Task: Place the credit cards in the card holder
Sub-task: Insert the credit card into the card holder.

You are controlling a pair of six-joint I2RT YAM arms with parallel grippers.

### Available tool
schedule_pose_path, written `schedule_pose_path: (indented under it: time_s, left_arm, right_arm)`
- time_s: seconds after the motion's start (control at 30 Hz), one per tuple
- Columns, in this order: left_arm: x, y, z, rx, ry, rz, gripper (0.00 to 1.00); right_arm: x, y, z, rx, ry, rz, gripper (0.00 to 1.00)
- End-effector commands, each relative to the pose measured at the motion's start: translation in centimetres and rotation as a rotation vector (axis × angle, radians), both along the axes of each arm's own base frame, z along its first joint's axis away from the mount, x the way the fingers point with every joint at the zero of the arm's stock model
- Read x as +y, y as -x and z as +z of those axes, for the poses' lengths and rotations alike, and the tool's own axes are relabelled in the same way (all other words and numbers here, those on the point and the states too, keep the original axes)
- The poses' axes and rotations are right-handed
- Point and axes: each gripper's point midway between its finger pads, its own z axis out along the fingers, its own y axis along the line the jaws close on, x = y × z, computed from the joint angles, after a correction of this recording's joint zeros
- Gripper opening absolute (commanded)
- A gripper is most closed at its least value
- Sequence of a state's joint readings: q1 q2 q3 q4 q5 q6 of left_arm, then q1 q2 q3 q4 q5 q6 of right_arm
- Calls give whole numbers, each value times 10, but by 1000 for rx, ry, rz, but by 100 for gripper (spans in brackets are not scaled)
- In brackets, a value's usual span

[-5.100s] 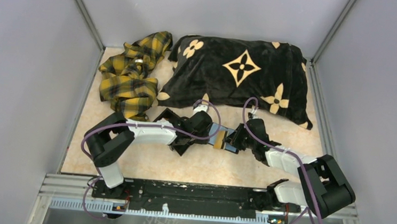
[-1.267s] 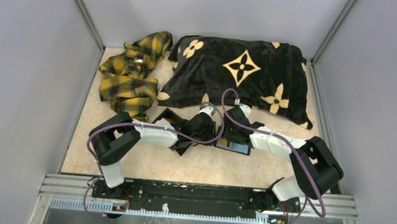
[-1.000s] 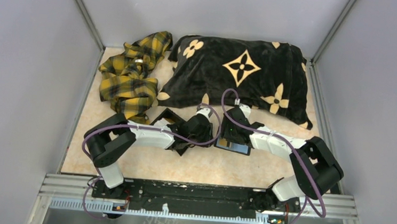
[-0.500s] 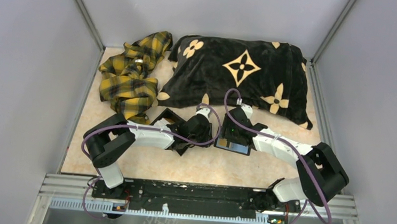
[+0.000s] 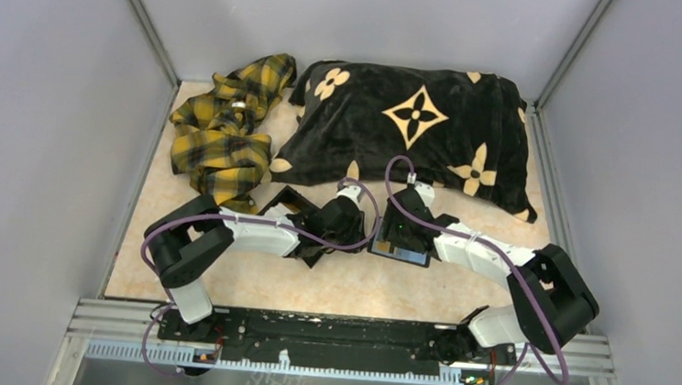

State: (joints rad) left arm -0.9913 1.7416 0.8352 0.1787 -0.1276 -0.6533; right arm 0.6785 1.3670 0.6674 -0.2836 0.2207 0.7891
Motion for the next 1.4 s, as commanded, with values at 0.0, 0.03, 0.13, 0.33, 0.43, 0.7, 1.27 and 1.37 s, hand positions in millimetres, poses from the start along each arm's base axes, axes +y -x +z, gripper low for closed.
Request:
schedule_pose_path:
  time_s: [0.0, 0.03, 0.13, 0.33, 0.43, 0.7, 1.27, 1.37]
  left_arm:
    - [18, 12, -31, 58, -83, -5, 33]
    - [18, 12, -32, 59, -84, -6, 33]
    - [19, 13, -34, 64, -85, -6, 33]
    - [19, 15, -36, 73, -80, -6, 33]
    - [20, 15, -36, 72, -77, -4, 33]
    - [17, 16, -35, 77, -65, -7, 33]
    - [26, 1, 1, 15, -94, 65, 56]
    - [27, -3, 14, 1, -98, 79, 62]
  right_arm:
    - [5, -5, 0, -24, -19, -10, 60]
    - [6, -5, -1, -23, -24, -9, 60]
    - [10, -7, -1, -22, -43, -3, 60]
    - [20, -10, -1, -18, -70, 8, 59]
    - [24, -11, 1, -21, -81, 11, 59]
    - [31, -13, 8, -28, -97, 18, 58]
    - [7, -12, 33, -107, -25, 12, 61]
    - [4, -14, 47, -143, -15, 26, 61]
